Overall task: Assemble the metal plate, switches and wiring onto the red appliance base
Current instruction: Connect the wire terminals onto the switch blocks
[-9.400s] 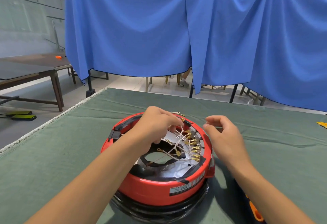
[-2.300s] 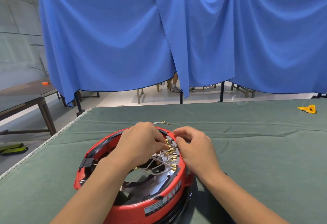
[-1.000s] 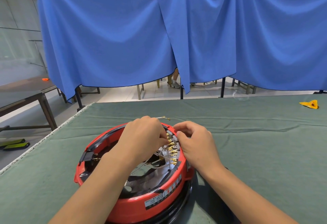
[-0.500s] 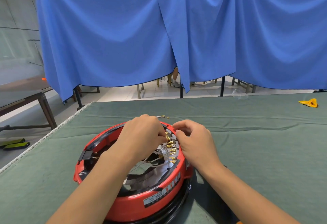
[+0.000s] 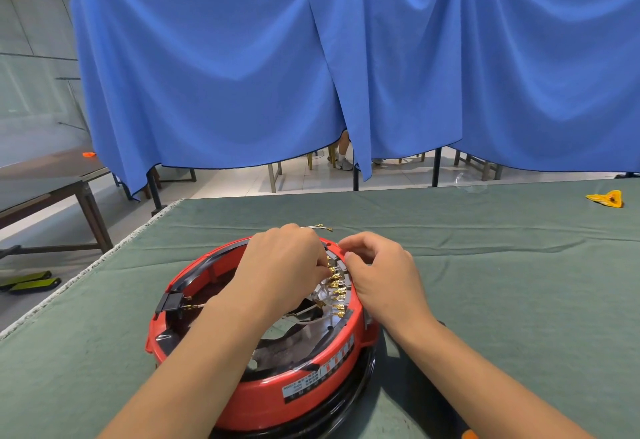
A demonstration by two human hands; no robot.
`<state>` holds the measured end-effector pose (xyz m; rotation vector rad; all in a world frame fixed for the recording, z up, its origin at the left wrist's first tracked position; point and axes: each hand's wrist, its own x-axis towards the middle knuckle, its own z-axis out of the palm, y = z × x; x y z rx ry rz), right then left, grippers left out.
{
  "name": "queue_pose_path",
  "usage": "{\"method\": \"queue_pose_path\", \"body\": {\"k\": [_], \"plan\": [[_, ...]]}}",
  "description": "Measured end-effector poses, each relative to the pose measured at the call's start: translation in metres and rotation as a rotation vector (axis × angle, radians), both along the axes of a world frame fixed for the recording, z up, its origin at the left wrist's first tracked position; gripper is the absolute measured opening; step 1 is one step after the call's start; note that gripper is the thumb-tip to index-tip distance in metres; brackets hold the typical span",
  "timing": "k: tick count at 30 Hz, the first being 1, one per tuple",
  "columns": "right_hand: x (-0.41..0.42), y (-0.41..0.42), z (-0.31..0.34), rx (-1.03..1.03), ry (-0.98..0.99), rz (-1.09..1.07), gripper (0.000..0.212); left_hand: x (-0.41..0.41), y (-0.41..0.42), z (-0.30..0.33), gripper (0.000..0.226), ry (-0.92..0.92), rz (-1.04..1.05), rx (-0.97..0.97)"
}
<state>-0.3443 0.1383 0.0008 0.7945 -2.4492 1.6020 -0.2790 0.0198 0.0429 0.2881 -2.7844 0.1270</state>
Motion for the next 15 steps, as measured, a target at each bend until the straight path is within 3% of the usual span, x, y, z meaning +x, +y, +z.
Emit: {"method": "queue_pose_path", "body": {"k": [10, 15], "plan": [[0.0016, -0.0008, -0.0005, -0.004, -0.012, -0.024, 0.017, -0.0013, 0.0089, -0.0039, 0.024, 0.019, 0.015, -0.167], [0.0044, 0.0005, -0.001, 0.034, -0.005, -0.078, 0.011, 0.0004, 0.0087, -0.0011, 0.023, 0.014, 0.021, -0.156]]}}
